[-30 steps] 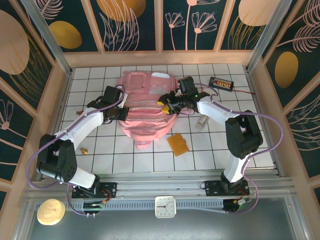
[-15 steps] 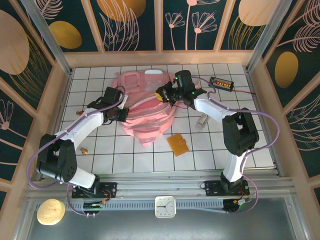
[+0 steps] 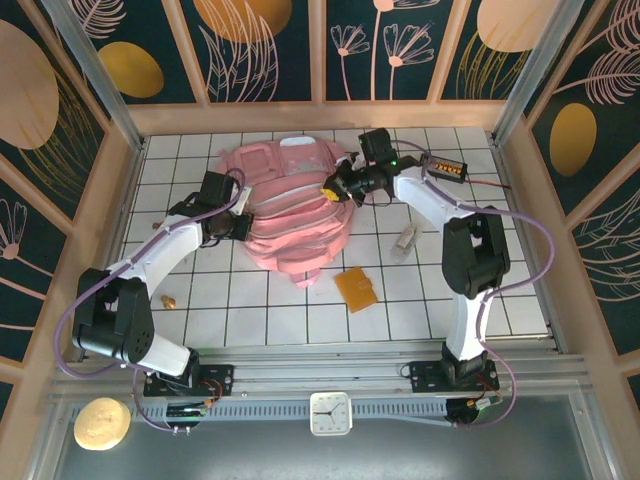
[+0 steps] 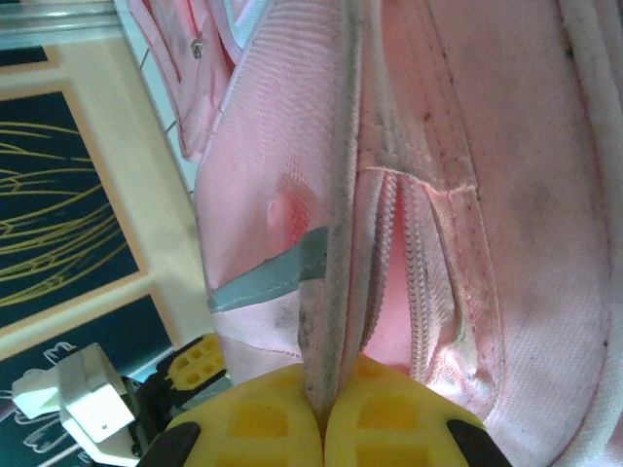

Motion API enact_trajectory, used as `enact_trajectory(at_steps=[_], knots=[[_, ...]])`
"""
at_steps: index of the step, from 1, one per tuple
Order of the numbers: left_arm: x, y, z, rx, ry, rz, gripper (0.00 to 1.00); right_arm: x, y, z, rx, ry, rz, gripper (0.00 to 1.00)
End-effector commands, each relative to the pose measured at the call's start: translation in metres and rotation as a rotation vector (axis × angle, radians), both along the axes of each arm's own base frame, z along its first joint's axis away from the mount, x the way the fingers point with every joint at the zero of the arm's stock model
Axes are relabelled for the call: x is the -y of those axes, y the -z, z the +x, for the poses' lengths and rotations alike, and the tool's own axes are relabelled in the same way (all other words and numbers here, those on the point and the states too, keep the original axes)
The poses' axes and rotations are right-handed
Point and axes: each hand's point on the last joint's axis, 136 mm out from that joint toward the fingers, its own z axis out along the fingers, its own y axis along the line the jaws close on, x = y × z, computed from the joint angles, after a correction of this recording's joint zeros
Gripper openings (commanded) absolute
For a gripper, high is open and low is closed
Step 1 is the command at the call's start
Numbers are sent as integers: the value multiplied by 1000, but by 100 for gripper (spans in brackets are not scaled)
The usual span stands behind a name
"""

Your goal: Pack the student bag

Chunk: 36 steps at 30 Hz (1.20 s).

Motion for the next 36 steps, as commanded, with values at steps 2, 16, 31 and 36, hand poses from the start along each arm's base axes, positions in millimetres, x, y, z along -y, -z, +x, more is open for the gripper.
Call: enact_trajectory(at_steps=[2, 16, 31, 36], knots=[[-27, 12, 8, -33, -57, 102, 0, 41, 6, 16, 59, -77, -114, 0], [-42, -6, 30, 42, -121, 95, 81, 33, -28, 35, 101, -65, 20, 0], [78, -109, 27, 301, 153, 5, 99, -11, -81, 33, 57, 46, 310, 0], [102, -99, 39, 294, 184, 19, 99, -14, -97, 31, 74, 35, 332, 0]])
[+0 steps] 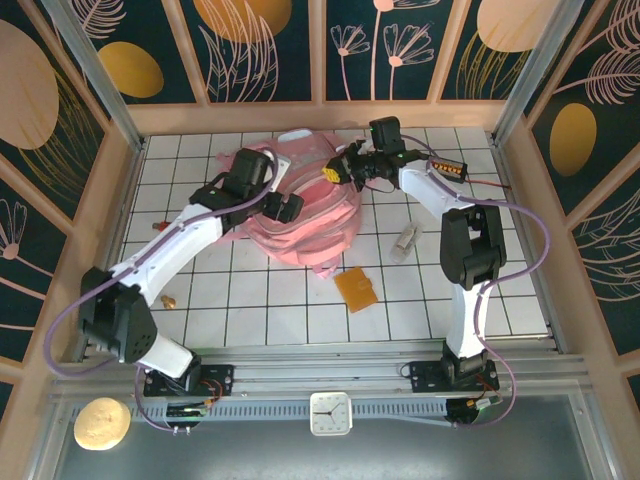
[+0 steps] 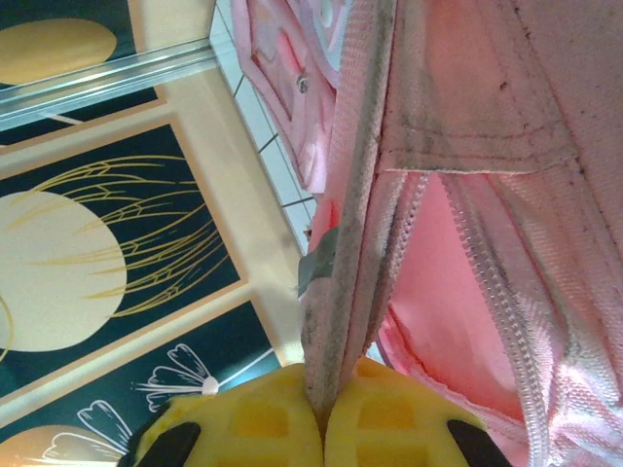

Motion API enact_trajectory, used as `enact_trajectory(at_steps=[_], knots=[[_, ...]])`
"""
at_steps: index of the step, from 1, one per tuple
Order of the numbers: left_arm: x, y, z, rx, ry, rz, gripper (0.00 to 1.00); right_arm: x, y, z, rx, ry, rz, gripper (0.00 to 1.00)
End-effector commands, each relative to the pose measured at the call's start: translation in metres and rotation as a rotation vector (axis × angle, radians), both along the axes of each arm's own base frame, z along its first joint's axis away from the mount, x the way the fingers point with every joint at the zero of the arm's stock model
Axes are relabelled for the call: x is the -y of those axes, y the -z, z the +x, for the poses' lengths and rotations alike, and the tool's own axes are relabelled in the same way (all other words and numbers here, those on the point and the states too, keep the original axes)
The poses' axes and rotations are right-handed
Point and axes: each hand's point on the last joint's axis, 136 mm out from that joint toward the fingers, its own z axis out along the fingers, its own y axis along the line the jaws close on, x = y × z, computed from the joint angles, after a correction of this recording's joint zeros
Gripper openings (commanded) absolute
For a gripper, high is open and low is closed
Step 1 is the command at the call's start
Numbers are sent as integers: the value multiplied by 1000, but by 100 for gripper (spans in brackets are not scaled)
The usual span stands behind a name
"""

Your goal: Pack the student bag

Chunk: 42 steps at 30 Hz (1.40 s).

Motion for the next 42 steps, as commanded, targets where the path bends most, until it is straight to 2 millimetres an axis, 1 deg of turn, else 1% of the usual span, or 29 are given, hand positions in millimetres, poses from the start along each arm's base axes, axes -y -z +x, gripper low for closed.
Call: enact_trajectory(at_steps=[1, 3, 6, 10, 11, 13, 14, 16, 17, 18, 19, 20, 21, 22, 24, 26, 27, 28, 29, 30, 32, 34, 36, 38, 39, 42], knots=[[9, -7, 16, 38, 1, 21, 99, -10, -70, -5, 151, -32, 111, 0], [12, -2, 22, 31, 8, 43, 99, -10, -72, -7, 153, -35, 113, 0], [13, 5, 30, 27, 2, 74, 94, -9, -75, -9, 158, -36, 115, 0], [12, 9, 40, 41, -18, 99, 80, -9, -77, -11, 158, -36, 119, 0], [13, 21, 44, 18, -17, 117, 76, -9, -78, -11, 158, -36, 120, 0], [15, 29, 48, -8, -19, 135, 61, -9, -77, -12, 156, -38, 119, 0], [16, 31, 49, -16, -19, 138, 53, -9, -76, -12, 155, -37, 118, 0], [17, 33, 50, -23, -22, 138, 32, -8, -72, -12, 152, -38, 115, 0], [17, 33, 51, -23, -21, 134, 25, -8, -71, -12, 150, -37, 114, 0], [19, 32, 51, -23, -19, 129, 16, -8, -68, -12, 148, -37, 112, 0], [20, 31, 51, -25, -16, 124, 8, -6, -67, -12, 148, -35, 111, 0], [21, 32, 51, -29, -12, 122, 3, -6, -66, -12, 148, -37, 106, 0], [22, 33, 50, -34, -8, 120, 0, -5, -65, -13, 152, -39, 100, 2], [22, 33, 50, -40, -6, 117, 0, -3, -65, -13, 157, -41, 88, 14], [26, 33, 49, -54, 3, 104, 0, 2, -68, -15, 183, -55, 55, 34], [28, 33, 48, -69, 4, 89, 0, 12, -74, -18, 241, -65, -15, 52], [29, 32, 47, -72, 4, 79, 0, 20, -75, -23, 268, -70, -72, 60], [31, 29, 48, -72, 0, 67, 0, 29, -77, -27, 302, -73, -130, 70], [32, 28, 47, -75, 1, 56, 0, 39, -77, -31, 324, -69, -189, 83], [34, 27, 47, -79, 5, 43, 0, 50, -75, -37, 353, -64, -260, 99], [38, 23, 47, -85, 5, 17, 0, 73, -69, -50, 391, -46, -384, 99], [40, 21, 46, -89, 2, -2, 0, 97, -56, -65, 405, -27, -465, 99], [43, 21, 43, -107, 11, -22, 0, 122, -37, -84, 378, -19, -508, 99], [47, 22, 41, -127, 21, -41, 0, 137, -15, -103, 345, -55, -551, 99], [48, 22, 39, -136, 25, -50, 0, 143, -1, -114, 322, -94, -590, 99], [49, 24, 34, -152, 25, -69, 0, 149, 41, -149, 251, -228, -652, 99]])
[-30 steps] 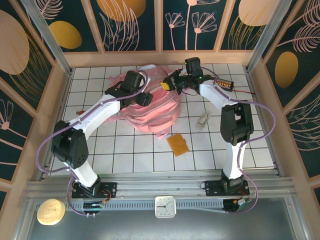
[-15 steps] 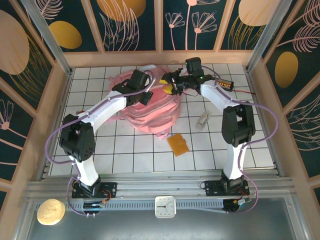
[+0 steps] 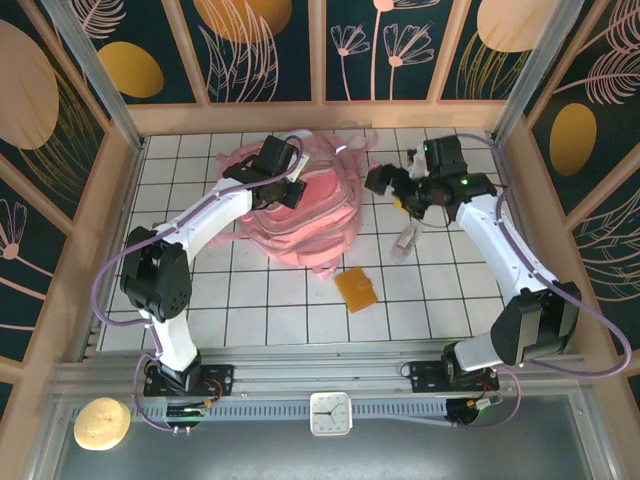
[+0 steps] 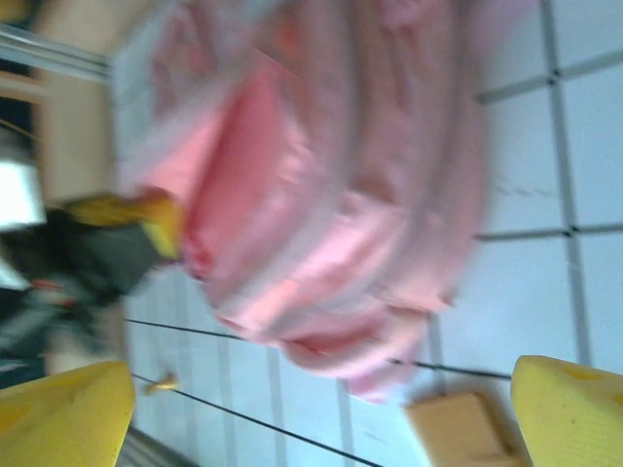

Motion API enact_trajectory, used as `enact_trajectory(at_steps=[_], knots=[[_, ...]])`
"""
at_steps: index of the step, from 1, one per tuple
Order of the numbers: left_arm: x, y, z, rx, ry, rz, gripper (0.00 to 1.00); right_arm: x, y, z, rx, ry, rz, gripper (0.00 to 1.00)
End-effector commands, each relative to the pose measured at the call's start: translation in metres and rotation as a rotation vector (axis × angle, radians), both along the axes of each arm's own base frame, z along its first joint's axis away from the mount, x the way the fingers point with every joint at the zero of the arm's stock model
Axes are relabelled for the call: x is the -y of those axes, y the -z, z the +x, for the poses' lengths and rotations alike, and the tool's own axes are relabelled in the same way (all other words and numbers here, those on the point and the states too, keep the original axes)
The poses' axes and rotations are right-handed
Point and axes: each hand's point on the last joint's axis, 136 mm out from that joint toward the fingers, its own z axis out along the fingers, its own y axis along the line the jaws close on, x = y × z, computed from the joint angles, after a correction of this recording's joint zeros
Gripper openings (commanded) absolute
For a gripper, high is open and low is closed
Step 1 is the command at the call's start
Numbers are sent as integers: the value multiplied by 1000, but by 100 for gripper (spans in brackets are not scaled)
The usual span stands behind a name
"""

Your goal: Pack the student bag

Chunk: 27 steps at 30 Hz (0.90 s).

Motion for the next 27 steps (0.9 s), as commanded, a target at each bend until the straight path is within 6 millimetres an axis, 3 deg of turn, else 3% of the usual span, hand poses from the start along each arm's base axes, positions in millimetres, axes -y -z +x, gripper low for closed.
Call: enact_trajectory(at_steps=[1, 6, 20, 27], knots=[[14, -12, -7, -29, 14, -93, 0, 15, 72, -49, -171, -139, -187, 99], [16, -3, -16, -81, 15, -119, 0, 13, 105, -80, -218, -232, -270, 99], [26, 5, -27, -137, 10, -212, 0, -45, 147, -85, -256, -441, -215, 95], [29, 5, -28, -150, 14, -232, 0, -43, 166, -86, -283, -513, -249, 92]])
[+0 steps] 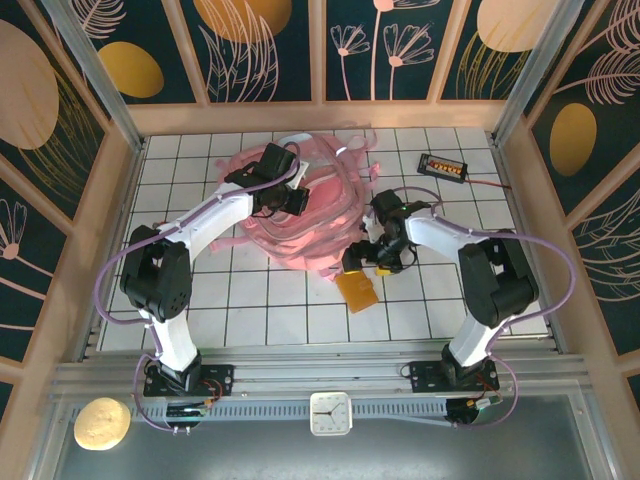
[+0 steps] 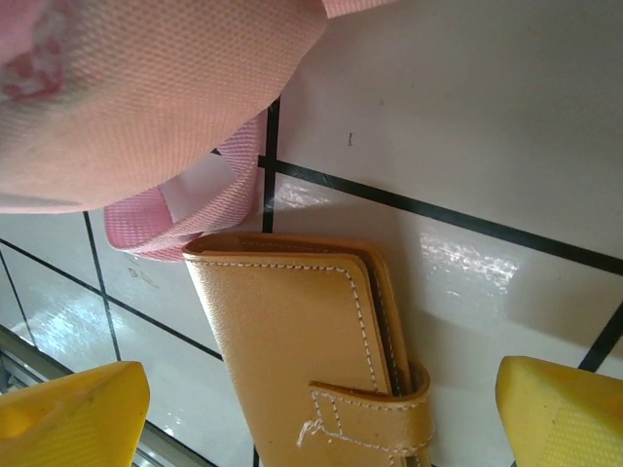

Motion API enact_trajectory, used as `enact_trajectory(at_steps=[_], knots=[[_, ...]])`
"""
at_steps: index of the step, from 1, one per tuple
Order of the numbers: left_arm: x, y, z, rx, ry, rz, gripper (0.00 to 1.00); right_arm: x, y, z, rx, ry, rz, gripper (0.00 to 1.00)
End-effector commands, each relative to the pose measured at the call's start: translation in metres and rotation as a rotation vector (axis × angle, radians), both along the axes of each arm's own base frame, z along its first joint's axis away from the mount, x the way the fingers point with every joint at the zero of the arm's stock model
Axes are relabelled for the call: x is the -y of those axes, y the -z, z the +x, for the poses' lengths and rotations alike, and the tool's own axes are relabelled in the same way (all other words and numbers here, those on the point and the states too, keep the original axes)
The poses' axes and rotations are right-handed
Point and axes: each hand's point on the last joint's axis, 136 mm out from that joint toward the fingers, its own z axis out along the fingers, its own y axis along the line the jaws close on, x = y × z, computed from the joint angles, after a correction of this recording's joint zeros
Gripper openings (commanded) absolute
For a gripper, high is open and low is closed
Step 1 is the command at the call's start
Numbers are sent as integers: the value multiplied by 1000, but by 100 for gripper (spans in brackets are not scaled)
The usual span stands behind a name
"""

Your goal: Pack the student bag

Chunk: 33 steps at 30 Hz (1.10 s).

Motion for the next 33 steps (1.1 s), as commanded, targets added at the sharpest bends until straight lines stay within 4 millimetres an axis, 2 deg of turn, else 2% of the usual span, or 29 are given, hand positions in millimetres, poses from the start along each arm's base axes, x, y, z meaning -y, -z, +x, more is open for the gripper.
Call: enact_trajectory(at_steps=[1, 10, 17, 20, 24, 27, 31, 33], knots=[[12, -13, -8, -15, 25, -82, 0, -4, 0, 4, 23, -61, 9, 91], [3, -9, -14, -15, 6, -54, 0, 8, 15, -9, 2, -102, -63, 86], [-2, -9, -16, -9, -3, -44, 0, 9, 28, -23, -6, -132, -136, 85], [-2, -9, -18, -13, -1, -41, 0, 7, 34, -32, -15, -138, -145, 79], [-3, -10, -19, -12, -3, -43, 0, 9, 40, -39, -14, -138, -164, 70], [-3, -9, -19, -13, -4, -44, 0, 9, 44, -35, -2, -131, -187, 55], [-4, -7, -19, -16, -9, -38, 0, 2, 38, -28, 30, -132, -190, 35], [-4, -7, -19, -17, -10, -38, 0, 1, 32, -27, 43, -131, -186, 21]])
